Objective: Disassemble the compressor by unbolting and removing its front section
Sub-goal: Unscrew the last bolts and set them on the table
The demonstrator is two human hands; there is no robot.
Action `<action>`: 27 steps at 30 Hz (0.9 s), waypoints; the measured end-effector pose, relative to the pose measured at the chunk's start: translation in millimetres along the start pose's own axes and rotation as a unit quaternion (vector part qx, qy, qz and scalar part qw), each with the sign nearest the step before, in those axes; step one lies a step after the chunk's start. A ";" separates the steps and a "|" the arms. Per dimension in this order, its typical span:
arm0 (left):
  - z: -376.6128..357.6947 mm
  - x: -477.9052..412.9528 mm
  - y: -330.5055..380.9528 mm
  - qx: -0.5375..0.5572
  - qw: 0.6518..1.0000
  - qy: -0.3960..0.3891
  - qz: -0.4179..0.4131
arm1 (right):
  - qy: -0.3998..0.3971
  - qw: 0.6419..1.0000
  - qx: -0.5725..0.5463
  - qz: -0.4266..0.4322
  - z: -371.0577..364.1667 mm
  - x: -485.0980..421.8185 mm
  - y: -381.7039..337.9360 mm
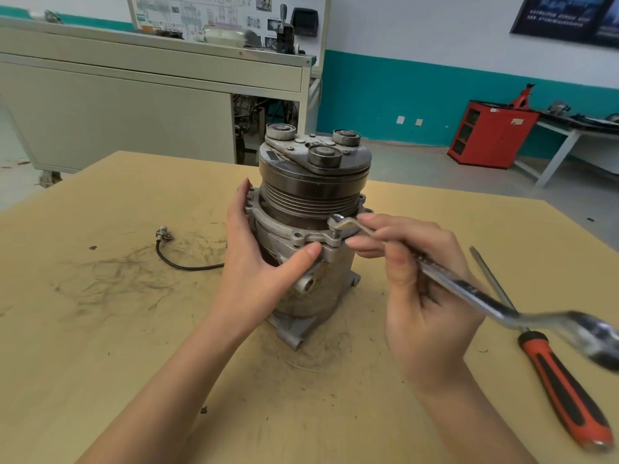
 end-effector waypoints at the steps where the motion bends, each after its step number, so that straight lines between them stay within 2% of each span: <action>1: 0.2 0.1 0.0 0.001 1.000 0.000 0.001 | -0.009 1.000 0.001 0.007 -1.0 0.5 0.2; 4: -0.3 0.0 0.2 0.000 1.000 -0.002 0.002 | 0.017 0.999 -0.047 -0.017 -2.5 -4.3 4.8; 6: -0.5 -0.1 0.3 -0.006 1.000 0.001 0.001 | 0.067 0.979 -0.143 -0.126 2.4 -14.9 14.8; 8: -0.3 -0.4 0.6 -0.008 1.000 0.004 0.000 | 0.089 0.918 -0.260 -0.285 5.7 -27.2 27.5; 10: -0.9 -0.1 0.9 -0.008 1.000 0.003 -0.002 | 0.110 0.832 -0.356 -0.412 6.2 -33.1 36.9; 12: -0.6 -0.3 0.6 -0.007 1.000 0.003 -0.001 | 0.161 0.763 -0.421 -0.462 5.0 -31.9 40.4; 13: -0.2 -0.7 0.5 -0.006 1.000 0.003 -0.001 | 0.187 0.748 -0.439 -0.461 5.2 -29.5 40.4; 14: -0.1 -0.8 0.4 -0.005 1.000 0.002 -0.001 | 0.206 0.749 -0.443 -0.448 6.5 -26.4 39.1; 15: -0.2 -0.9 0.3 -0.005 1.000 0.001 -0.001 | 0.214 0.766 -0.428 -0.429 9.1 -24.0 36.3; 19: -0.1 -0.9 -0.3 -0.007 1.000 -0.003 0.002 | 0.180 0.904 -0.250 -0.296 12.9 -22.5 17.8; 21: -0.4 -1.0 -0.3 -0.006 1.000 -0.004 0.004 | 0.149 0.952 -0.162 -0.212 8.3 -20.4 7.3; 23: -0.5 -1.1 -0.2 -0.009 1.000 -0.004 0.004 | 0.105 0.978 -0.112 -0.137 2.5 -16.7 -1.1; 27: 0.2 -0.6 0.1 -0.005 1.000 -0.006 0.004 | 0.039 0.996 -0.060 -0.057 -4.5 -9.2 -4.9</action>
Point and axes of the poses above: each hand's wrist, its own x-axis away from the middle knuckle, its own z-axis out of the back of the hand, y = z × x, the point moved 1 cm from there along -x, towards the middle knuckle, and after that the axes turned 4 degrees about -x, right-handed, at the moved point
